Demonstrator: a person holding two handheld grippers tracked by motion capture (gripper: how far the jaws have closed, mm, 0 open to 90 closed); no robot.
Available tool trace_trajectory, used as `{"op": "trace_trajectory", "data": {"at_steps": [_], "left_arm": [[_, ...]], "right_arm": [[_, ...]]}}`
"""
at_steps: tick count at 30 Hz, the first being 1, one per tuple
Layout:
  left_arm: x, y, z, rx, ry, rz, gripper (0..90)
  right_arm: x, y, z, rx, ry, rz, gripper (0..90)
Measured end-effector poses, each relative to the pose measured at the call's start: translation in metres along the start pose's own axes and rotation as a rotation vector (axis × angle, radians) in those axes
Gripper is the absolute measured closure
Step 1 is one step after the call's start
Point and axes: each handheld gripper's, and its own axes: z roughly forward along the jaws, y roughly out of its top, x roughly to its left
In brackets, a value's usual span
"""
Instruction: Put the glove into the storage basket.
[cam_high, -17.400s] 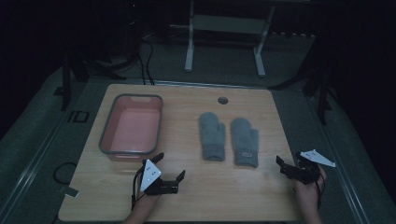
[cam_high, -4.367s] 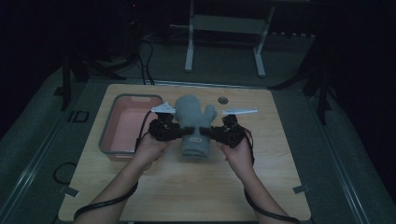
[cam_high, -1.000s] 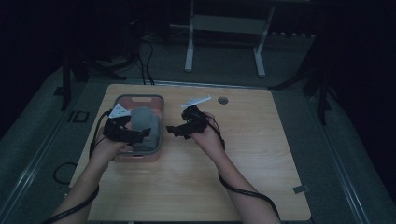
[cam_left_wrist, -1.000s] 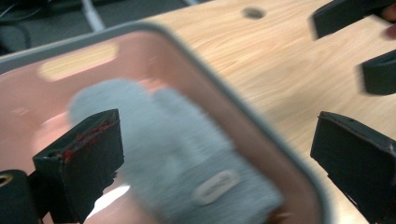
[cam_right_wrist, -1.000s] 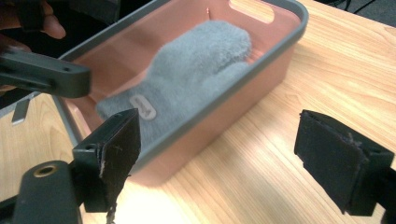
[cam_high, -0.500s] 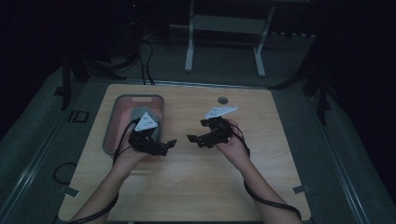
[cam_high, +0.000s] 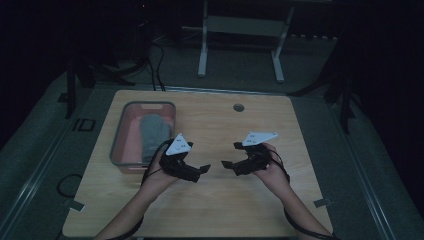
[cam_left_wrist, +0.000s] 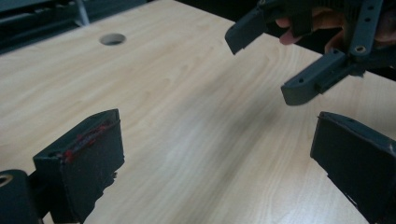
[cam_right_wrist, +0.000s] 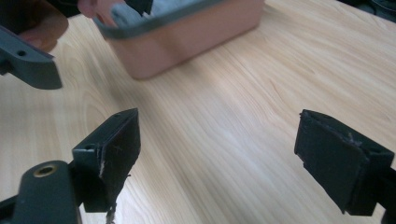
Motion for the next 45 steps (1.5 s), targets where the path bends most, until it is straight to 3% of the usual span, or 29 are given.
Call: {"op": "trace_trajectory", "data": {"at_steps": [2,7,12,23,28,31,35,45], "left_arm": [[-0.004,-0.004,0.006,0.010,-0.003,0.016,2.9],[-0.013,-0.014,0.020,0.015,-0.055,0.000,2.9],[-0.023,-0.025,0.034,0.036,-0.087,0.020,2.9],[-0.038,-0.043,0.051,0.059,-0.124,0.037,2.9],[-0.045,-0.052,0.054,0.068,-0.129,0.052,2.9],[-0.046,-0.058,0.053,0.042,-0.126,0.051,2.9],[-0.049,-0.065,0.054,0.062,-0.118,0.070,2.9],[-0.054,-0.070,0.049,0.025,-0.078,0.106,2.9]], "right_arm": [[-0.002,-0.009,-0.004,0.008,-0.002,0.000,14.3],[-0.008,-0.034,-0.013,0.009,-0.008,0.016,14.3],[-0.010,-0.060,-0.021,0.004,-0.005,0.027,13.8],[-0.011,-0.105,-0.039,-0.003,-0.002,0.059,13.8],[-0.012,-0.121,-0.046,-0.008,-0.001,0.109,13.8],[-0.010,-0.128,-0.052,-0.012,-0.034,0.115,13.5],[-0.011,-0.141,-0.059,-0.002,-0.054,0.133,13.3],[-0.017,-0.162,-0.081,-0.021,-0.138,0.160,13.3]]}}
